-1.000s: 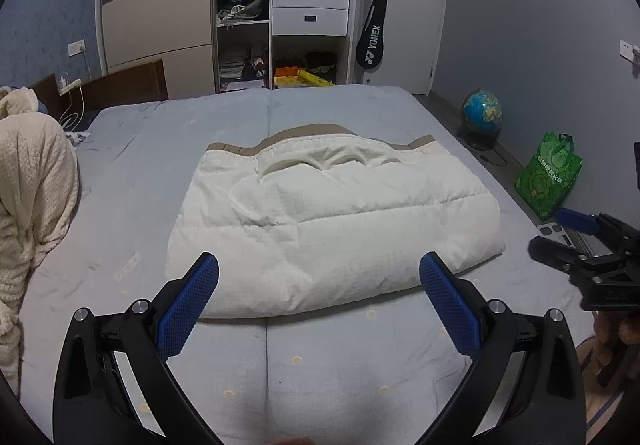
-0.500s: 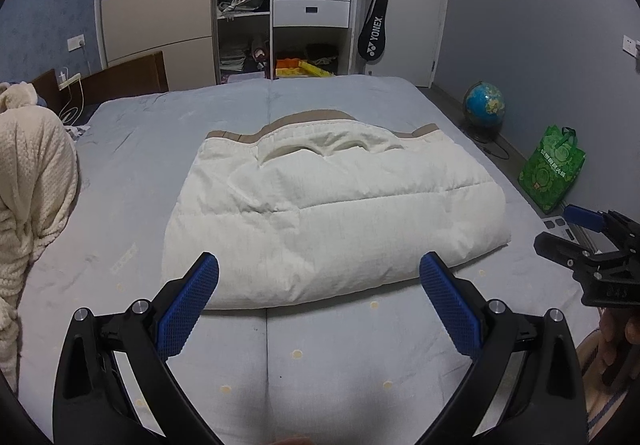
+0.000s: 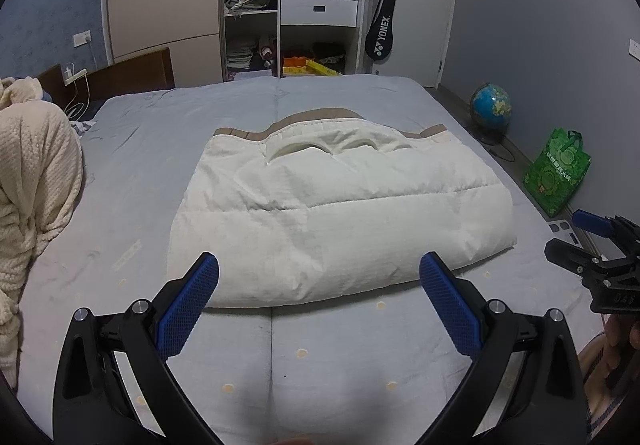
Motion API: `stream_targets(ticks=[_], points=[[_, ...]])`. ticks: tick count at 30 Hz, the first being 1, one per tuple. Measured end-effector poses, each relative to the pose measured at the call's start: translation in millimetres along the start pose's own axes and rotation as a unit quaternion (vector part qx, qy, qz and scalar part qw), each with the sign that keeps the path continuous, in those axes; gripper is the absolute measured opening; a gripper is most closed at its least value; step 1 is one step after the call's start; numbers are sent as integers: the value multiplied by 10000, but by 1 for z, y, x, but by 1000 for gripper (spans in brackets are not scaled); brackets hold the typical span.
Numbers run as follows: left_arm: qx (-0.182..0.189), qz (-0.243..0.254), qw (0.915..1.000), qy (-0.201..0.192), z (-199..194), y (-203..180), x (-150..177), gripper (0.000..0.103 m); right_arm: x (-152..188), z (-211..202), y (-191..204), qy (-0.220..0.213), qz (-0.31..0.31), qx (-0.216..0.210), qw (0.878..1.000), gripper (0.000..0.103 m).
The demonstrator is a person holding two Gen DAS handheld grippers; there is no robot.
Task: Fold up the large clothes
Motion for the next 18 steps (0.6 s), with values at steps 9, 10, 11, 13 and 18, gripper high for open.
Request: stream_targets(ticks=[9, 10, 11, 13, 18], points=[[-10, -7, 10000, 15, 0, 1, 0, 97, 0, 0, -1, 11, -6, -11, 10000, 95], [-17, 6, 10000, 19, 0, 2, 0, 97, 0, 0, -1, 10, -5, -10, 10000, 95], [-12, 6, 10000, 19, 0, 2, 0, 97, 0, -1, 0, 5, -5, -13, 10000, 95], [-26, 17, 10000, 12, 0, 2, 0, 97, 0, 0, -1, 5, 1, -16, 10000, 95], [-33, 13, 10000, 16, 0, 3, 0, 97, 0, 0, 0, 11, -10, -8, 10000, 95]])
Point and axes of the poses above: each gripper's, at about its wrist camera, not at the fingertips, and z roughly the way its jaws point, y to its left, x to its underside, the point moved 4 cm from there along z, roughly the way its jaws point, and after that the axes turned 1 degree about -y, right-handed, at the moved point
